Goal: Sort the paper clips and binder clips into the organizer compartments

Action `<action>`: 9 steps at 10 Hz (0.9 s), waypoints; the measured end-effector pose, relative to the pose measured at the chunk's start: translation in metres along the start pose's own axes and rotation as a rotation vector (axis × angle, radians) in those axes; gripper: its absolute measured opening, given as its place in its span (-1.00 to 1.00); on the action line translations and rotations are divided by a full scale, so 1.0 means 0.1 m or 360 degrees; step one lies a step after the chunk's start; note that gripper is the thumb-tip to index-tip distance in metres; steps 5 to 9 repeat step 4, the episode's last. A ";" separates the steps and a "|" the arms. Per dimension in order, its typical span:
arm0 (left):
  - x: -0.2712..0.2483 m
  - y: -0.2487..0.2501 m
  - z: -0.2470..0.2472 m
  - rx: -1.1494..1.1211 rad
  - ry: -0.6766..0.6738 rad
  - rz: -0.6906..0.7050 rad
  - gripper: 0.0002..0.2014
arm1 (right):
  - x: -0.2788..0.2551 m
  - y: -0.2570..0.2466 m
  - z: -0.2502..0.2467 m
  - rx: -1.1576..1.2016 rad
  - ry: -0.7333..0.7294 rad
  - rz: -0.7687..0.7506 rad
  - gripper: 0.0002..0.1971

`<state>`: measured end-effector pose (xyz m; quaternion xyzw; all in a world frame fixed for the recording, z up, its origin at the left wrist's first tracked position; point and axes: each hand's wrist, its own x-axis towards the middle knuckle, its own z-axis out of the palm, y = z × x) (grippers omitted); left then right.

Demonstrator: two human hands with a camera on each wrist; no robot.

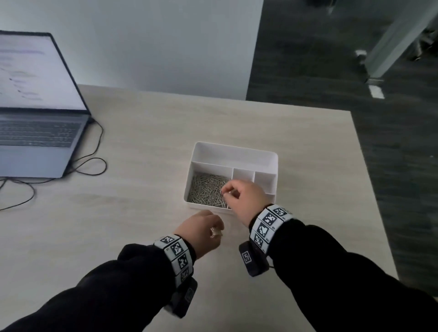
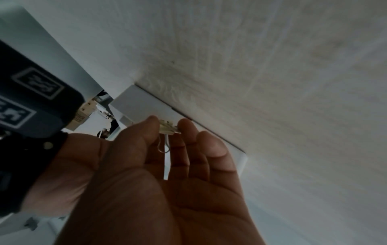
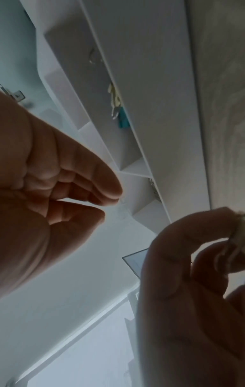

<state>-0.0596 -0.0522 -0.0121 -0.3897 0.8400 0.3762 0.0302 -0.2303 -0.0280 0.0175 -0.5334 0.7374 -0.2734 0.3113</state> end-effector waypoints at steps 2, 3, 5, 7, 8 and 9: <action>0.35 0.28 -0.14 -0.0061 0.0117 0.0152 -0.87 | -0.13 0.33 -0.18 0.0028 0.0163 0.0218 -0.91; 0.53 0.42 -0.18 -0.0050 0.0210 0.0134 -0.84 | -0.29 0.52 -0.26 0.0061 0.0225 0.0344 -0.92; 0.58 0.46 -0.19 -0.0013 0.0201 0.0068 -0.85 | -0.41 0.62 -0.32 0.0072 0.0242 0.0422 -0.91; 0.58 0.46 -0.19 -0.0013 0.0201 0.0068 -0.85 | -0.41 0.62 -0.32 0.0072 0.0242 0.0422 -0.91; 0.58 0.46 -0.19 -0.0013 0.0201 0.0068 -0.85 | -0.41 0.62 -0.32 0.0072 0.0242 0.0422 -0.91; 0.58 0.46 -0.19 -0.0013 0.0201 0.0068 -0.85 | -0.41 0.62 -0.32 0.0072 0.0242 0.0422 -0.91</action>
